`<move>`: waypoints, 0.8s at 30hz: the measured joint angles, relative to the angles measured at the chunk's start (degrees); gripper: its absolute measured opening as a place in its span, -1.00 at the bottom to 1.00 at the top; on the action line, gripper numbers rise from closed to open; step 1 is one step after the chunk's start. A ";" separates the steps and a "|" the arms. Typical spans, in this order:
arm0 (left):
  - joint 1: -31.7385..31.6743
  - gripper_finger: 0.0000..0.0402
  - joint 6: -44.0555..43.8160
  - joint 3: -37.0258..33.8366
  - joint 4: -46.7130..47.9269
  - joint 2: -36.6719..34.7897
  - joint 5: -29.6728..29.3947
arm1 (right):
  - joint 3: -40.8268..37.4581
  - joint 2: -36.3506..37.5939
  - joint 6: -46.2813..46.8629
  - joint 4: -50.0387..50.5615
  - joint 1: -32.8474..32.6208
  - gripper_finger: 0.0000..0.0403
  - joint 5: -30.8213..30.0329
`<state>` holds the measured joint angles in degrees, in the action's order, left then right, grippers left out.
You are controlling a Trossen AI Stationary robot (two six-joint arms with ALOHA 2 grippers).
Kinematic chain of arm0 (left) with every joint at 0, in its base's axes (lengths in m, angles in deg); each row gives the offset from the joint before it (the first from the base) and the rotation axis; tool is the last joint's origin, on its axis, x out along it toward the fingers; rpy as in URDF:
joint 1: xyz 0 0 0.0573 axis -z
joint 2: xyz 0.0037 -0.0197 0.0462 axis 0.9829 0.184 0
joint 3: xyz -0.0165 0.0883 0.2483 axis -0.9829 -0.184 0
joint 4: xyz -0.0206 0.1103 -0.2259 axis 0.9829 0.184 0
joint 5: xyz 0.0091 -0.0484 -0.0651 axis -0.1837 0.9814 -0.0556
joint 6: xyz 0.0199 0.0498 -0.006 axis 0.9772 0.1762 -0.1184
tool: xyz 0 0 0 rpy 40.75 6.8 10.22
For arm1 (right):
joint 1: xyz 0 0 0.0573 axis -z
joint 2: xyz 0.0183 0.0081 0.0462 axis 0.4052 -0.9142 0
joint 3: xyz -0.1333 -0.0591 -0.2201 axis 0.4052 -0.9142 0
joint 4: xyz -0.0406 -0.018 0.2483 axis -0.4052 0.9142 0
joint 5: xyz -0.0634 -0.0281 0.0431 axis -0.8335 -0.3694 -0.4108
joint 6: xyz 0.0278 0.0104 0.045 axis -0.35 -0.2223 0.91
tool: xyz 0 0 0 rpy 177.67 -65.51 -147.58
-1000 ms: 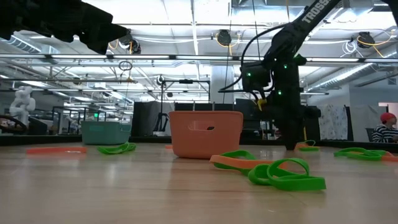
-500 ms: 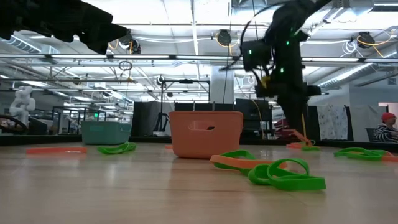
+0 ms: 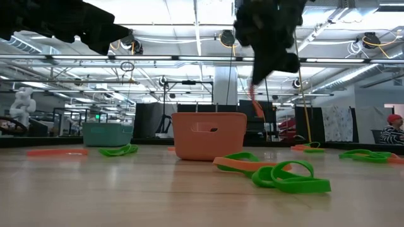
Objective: Sort rubber bands into baskets
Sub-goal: Put the orange rubber band into the orange bin
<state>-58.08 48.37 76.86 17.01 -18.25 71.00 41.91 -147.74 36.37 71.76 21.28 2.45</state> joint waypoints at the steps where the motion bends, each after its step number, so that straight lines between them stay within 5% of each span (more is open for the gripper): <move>1: 0.00 0.01 0.00 0.00 0.00 0.00 0.00 | 0.00 0.00 0.16 -2.28 -1.34 -1.00 0.06; 10: 0.02 0.01 -0.09 0.00 -0.13 0.00 -0.02 | 0.09 -1.97 0.92 -15.40 -6.62 -1.00 -0.57; 24: 0.02 0.01 -0.07 0.00 0.04 0.00 -0.02 | 0.02 -11.88 -0.46 -20.25 -5.96 -0.86 -3.10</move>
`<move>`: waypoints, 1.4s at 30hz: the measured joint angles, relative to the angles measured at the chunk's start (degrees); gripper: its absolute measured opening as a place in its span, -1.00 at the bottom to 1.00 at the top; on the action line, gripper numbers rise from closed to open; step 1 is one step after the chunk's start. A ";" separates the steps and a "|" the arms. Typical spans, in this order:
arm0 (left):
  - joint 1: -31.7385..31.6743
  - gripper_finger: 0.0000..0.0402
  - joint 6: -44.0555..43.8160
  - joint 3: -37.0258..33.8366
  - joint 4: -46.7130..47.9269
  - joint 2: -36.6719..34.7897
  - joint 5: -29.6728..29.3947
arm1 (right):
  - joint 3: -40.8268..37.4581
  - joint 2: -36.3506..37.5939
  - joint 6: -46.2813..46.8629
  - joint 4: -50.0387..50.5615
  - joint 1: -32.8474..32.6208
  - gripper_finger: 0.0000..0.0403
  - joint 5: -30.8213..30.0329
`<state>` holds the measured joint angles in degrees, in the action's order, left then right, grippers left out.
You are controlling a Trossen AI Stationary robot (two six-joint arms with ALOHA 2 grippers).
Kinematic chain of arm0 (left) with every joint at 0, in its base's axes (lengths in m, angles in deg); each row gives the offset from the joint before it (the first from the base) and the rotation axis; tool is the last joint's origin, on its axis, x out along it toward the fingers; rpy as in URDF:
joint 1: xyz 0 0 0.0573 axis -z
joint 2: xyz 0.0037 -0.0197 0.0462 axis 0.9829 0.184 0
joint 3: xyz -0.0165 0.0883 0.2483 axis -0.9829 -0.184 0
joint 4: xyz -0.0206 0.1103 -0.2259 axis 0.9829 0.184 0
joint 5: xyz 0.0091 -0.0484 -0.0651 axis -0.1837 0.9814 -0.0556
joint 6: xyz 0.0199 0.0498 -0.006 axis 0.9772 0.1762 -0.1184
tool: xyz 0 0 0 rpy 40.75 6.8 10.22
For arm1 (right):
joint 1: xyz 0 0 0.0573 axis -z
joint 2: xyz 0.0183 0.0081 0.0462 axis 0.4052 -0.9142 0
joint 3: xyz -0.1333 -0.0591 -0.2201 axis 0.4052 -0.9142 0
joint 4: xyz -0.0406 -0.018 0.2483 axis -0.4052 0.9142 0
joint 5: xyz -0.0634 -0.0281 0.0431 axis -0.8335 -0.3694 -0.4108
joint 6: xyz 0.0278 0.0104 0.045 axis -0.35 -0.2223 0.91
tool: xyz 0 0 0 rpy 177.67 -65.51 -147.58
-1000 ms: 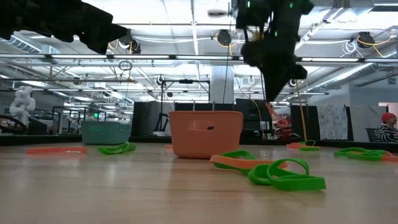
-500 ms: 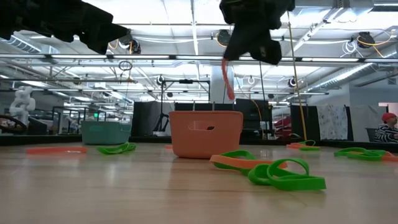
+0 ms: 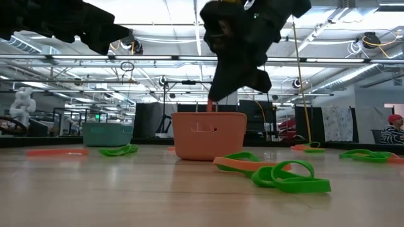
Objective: Sort rubber bands into baskets
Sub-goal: Put the orange rubber band into the orange bin
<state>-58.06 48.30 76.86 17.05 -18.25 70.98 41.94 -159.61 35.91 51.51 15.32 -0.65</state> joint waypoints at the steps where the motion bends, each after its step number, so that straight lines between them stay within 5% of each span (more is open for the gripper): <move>1: -0.01 0.01 0.00 0.00 0.02 0.00 -0.01 | 0.00 -0.28 0.01 0.40 0.00 -0.82 0.24; 16: -0.02 0.01 -0.02 0.00 -0.15 0.00 0.00 | 0.31 0.58 3.60 3.15 1.63 -0.29 12.06; 22: -0.01 0.01 0.04 0.00 -0.21 0.13 0.00 | 4.91 0.60 0.32 4.37 5.42 -0.31 11.29; 30: -1.18 0.01 -0.04 0.00 -0.17 0.13 0.00 | 8.98 0.54 -7.39 4.30 15.23 -0.39 -0.12; 42: -1.24 0.01 0.58 0.00 2.75 0.13 0.00 | 8.94 -8.90 -23.22 -3.08 28.25 -0.26 -0.26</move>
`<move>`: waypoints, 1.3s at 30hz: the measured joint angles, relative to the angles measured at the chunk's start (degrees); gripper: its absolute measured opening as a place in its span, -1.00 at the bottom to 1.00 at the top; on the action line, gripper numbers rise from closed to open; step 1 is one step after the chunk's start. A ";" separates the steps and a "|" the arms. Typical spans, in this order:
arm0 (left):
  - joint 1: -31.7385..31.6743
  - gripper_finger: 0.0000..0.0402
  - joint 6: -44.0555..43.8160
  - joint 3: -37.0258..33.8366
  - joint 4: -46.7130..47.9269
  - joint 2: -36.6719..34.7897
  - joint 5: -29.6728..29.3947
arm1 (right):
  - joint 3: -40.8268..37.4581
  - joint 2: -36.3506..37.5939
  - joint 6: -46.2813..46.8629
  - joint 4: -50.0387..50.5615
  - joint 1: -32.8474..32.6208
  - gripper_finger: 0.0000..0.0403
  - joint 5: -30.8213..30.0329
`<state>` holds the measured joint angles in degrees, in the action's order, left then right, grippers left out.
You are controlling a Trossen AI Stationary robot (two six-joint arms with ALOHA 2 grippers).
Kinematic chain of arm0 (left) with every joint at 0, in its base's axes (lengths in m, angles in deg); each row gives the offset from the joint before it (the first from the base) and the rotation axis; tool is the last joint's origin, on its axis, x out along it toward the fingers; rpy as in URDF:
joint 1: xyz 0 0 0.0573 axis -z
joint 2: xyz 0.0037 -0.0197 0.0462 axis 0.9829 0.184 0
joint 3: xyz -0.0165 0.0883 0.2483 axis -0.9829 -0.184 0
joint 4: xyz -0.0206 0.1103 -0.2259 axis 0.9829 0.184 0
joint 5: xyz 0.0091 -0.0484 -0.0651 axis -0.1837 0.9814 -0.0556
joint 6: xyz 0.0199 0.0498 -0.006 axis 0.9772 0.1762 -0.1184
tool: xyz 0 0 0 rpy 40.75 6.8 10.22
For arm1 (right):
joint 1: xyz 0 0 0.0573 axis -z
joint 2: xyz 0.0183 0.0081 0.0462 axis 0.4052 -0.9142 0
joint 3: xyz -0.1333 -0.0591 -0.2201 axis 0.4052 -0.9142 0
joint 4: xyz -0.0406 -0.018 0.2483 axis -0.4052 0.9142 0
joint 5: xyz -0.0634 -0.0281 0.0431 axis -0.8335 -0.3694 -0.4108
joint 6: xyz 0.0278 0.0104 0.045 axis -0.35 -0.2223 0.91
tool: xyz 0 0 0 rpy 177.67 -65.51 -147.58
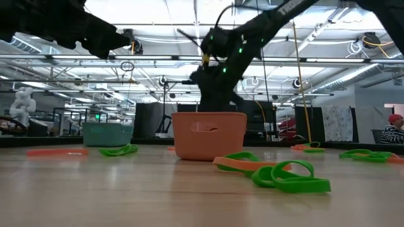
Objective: Sort rubber bands into baskets
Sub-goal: Put the orange rubber band into the orange bin
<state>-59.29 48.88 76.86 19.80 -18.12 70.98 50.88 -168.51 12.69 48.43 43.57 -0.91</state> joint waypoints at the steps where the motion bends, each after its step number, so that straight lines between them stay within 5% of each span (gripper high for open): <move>1: -0.14 0.01 0.64 0.00 0.17 0.00 0.02 | 0.00 -0.83 -0.39 -0.51 0.76 -0.24 -0.02; 19: -6.89 0.01 2.44 0.00 0.60 0.00 4.79 | 0.20 -10.15 2.51 1.02 5.58 -0.18 -3.53; 23: -7.40 0.01 2.41 0.00 0.59 0.00 4.98 | 0.26 -10.26 1.74 1.29 5.56 -0.40 -3.08; 28: -7.44 0.01 2.07 0.00 0.57 0.00 5.14 | 0.51 -10.00 -2.05 1.92 5.54 -0.92 -2.67; 39: -7.40 0.01 1.98 -0.02 0.66 0.02 5.16 | 7.51 -4.72 -5.66 10.27 3.24 -1.00 -2.81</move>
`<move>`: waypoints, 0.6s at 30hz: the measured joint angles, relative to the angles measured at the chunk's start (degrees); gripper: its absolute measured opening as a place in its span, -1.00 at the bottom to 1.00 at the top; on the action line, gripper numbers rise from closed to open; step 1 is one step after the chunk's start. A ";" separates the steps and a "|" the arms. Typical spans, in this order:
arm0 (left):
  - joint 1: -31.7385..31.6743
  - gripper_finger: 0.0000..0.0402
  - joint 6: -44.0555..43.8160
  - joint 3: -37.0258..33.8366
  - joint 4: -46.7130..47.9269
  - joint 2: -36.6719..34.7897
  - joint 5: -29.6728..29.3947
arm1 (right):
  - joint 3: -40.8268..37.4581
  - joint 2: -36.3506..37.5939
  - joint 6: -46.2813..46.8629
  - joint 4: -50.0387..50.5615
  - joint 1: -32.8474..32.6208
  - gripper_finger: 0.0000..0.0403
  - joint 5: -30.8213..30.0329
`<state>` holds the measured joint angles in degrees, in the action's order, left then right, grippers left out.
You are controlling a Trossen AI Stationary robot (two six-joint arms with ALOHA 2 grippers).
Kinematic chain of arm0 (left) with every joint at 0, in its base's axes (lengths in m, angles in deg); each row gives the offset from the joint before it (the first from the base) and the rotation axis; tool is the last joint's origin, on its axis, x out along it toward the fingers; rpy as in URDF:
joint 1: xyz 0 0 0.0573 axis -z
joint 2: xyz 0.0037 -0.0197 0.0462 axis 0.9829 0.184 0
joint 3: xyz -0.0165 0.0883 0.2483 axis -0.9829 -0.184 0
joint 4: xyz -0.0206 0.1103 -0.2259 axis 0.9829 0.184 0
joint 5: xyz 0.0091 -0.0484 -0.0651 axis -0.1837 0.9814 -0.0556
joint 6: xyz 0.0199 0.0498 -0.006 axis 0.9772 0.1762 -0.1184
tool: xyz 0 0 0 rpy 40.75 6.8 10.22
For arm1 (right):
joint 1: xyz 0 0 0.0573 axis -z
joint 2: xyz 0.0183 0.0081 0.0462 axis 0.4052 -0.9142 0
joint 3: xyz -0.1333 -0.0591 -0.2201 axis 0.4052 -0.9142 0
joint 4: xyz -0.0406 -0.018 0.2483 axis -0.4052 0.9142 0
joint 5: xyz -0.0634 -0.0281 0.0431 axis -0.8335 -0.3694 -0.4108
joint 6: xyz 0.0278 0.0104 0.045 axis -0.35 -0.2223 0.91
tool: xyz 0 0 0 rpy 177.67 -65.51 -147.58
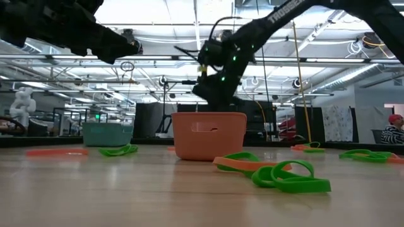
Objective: Sort rubber bands into baskets
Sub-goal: Put the orange rubber band into the orange bin
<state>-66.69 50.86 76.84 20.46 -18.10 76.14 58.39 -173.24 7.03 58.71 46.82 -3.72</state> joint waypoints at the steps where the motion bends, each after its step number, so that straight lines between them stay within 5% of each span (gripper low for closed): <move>1: 0.00 0.01 0.00 0.00 0.04 0.00 0.00 | 0.49 0.48 -0.10 1.20 -0.57 -1.00 0.08; 18: -0.59 0.01 0.02 -0.02 1.00 0.00 0.90 | 3.33 8.73 8.38 16.09 -17.82 -1.00 7.64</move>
<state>-67.28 50.88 76.82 21.46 -18.10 77.04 61.72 -164.50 15.41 74.80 29.00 3.93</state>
